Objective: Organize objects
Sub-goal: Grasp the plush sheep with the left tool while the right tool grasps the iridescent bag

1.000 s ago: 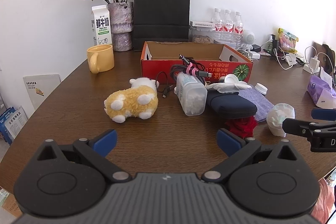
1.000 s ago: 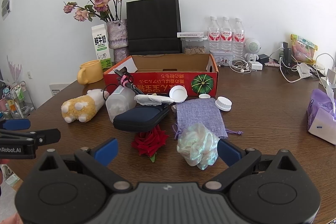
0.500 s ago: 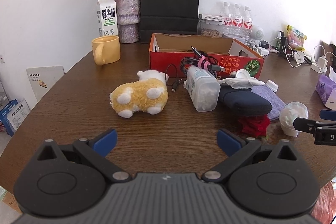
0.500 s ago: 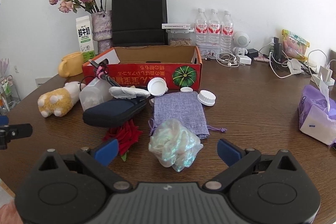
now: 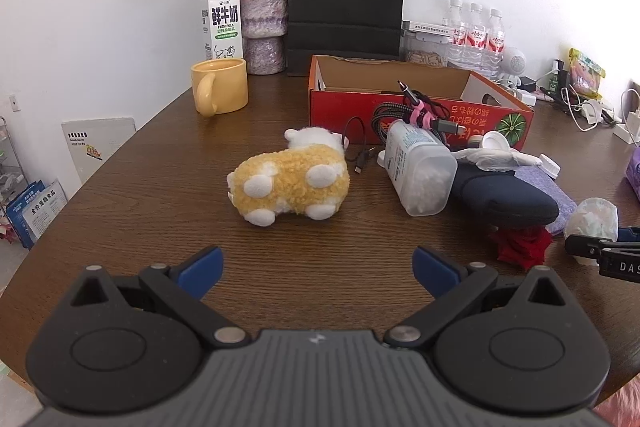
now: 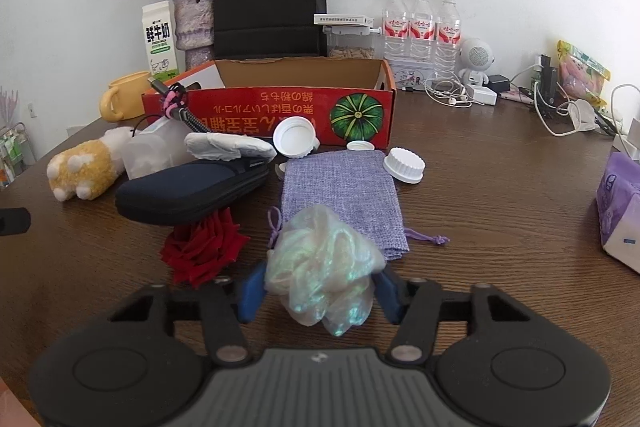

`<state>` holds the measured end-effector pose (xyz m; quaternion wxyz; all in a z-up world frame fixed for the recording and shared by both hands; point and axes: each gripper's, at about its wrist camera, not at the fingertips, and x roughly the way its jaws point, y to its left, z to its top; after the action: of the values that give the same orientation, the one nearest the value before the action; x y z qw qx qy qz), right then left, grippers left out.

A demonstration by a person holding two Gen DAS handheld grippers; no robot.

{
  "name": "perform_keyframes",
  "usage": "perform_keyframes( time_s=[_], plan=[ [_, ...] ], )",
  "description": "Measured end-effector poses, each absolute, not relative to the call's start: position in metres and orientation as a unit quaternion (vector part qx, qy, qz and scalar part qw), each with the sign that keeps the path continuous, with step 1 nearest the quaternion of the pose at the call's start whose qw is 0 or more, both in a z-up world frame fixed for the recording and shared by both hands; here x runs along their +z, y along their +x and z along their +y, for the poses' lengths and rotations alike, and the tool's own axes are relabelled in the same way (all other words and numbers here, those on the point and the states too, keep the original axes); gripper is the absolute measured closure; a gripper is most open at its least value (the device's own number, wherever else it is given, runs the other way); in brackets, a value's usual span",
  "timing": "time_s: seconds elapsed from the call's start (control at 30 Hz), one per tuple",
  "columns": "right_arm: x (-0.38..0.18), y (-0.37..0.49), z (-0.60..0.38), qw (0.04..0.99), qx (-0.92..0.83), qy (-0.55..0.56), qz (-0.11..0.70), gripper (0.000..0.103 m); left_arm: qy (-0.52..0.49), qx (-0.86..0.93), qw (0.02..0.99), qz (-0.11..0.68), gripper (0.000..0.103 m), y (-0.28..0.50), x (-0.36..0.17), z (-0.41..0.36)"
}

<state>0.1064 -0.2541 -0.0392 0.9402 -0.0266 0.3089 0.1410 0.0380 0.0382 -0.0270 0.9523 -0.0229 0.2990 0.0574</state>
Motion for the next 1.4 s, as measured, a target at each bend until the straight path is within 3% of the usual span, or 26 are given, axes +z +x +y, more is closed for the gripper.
perform_keyframes(
  time_s=[0.33, 0.77, 1.03, 1.4],
  plan=[
    [-0.029, 0.110, -0.254, 0.948, 0.140, -0.024, 0.286, 0.058, -0.058, 0.055, 0.952, 0.296, 0.000, 0.065, -0.031, 0.049],
    [-0.019, 0.118, -0.246, 0.951, 0.145, -0.019, 0.273, 0.058, -0.023, 0.107, 0.950, 0.292, 0.000, 0.126, -0.027, 0.060],
    [-0.017, 0.121, -0.244, 0.951, 0.145, -0.019, 0.271, 0.057, -0.035, 0.084, 0.934, 0.344, 0.000, 0.153, -0.043, 0.068],
    [-0.016, 0.124, -0.243, 0.951, 0.150, -0.016, 0.271, 0.057, -0.076, 0.083, 0.929, 0.353, 0.000, 0.167, -0.057, 0.078]
  ],
)
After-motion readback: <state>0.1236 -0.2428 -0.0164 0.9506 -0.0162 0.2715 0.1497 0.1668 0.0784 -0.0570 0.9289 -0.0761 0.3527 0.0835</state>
